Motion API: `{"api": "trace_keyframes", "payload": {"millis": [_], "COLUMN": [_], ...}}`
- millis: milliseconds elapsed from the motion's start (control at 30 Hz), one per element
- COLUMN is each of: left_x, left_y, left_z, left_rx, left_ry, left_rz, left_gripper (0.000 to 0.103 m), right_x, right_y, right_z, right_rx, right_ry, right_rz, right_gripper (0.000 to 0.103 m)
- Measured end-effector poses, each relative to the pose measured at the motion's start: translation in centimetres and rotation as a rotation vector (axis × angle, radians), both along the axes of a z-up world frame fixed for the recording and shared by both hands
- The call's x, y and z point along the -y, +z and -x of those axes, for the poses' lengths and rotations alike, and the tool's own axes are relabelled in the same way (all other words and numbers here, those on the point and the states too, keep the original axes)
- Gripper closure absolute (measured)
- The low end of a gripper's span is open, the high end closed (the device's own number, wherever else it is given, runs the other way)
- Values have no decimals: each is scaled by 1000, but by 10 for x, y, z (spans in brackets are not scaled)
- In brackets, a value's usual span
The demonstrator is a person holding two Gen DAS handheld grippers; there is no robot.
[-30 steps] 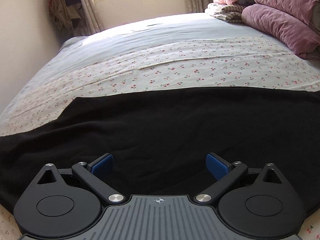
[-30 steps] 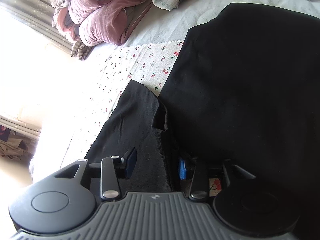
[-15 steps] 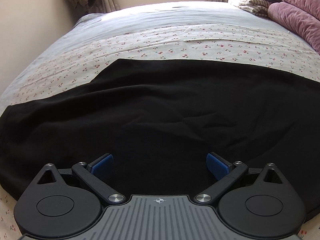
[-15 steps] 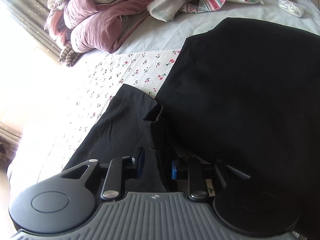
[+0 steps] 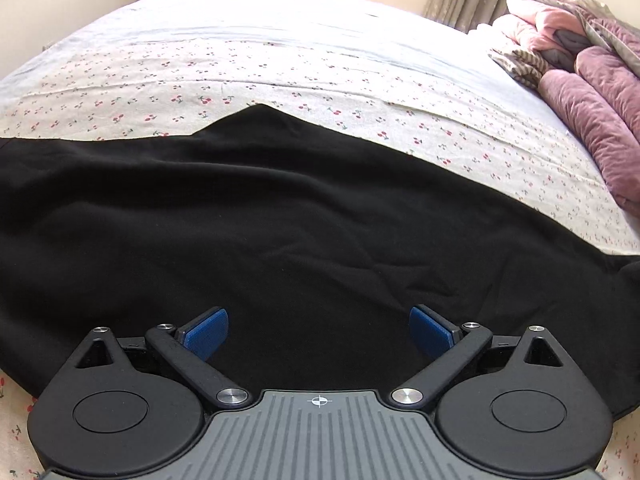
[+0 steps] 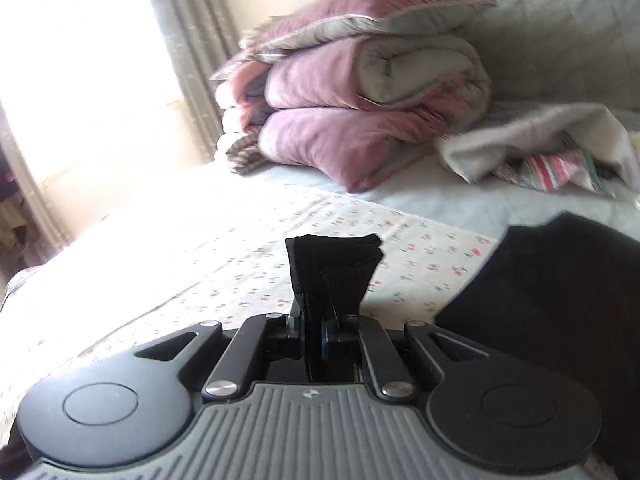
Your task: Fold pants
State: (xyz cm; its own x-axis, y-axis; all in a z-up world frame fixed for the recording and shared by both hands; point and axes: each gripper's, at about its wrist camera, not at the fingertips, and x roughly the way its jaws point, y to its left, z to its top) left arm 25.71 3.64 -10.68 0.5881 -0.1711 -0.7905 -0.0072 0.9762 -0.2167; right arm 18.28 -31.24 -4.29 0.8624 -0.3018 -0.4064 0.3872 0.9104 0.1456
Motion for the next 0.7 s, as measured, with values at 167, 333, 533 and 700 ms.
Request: {"api": "trace_keyframes", "payload": {"millis": [167, 333, 533, 700], "left_x": [-42, -68, -60, -71], "left_y": [4, -20, -13, -11], "left_z": [-11, -25, -27, -32], "left_rx": [-20, -144, -128, -157], "left_ry": [51, 102, -11, 48], "left_rz": [142, 302, 310, 322], "left_gripper": [30, 30, 28, 28], "right_x": [-189, -272, -257, -224], "right_y": [-54, -117, -89, -60], "right_z": [-13, 9, 5, 0], "right_rx": [-142, -275, -258, -240], "right_ry": [601, 827, 799, 701], "right_rz": [469, 592, 450, 271], "right_gripper": [103, 103, 103, 103]}}
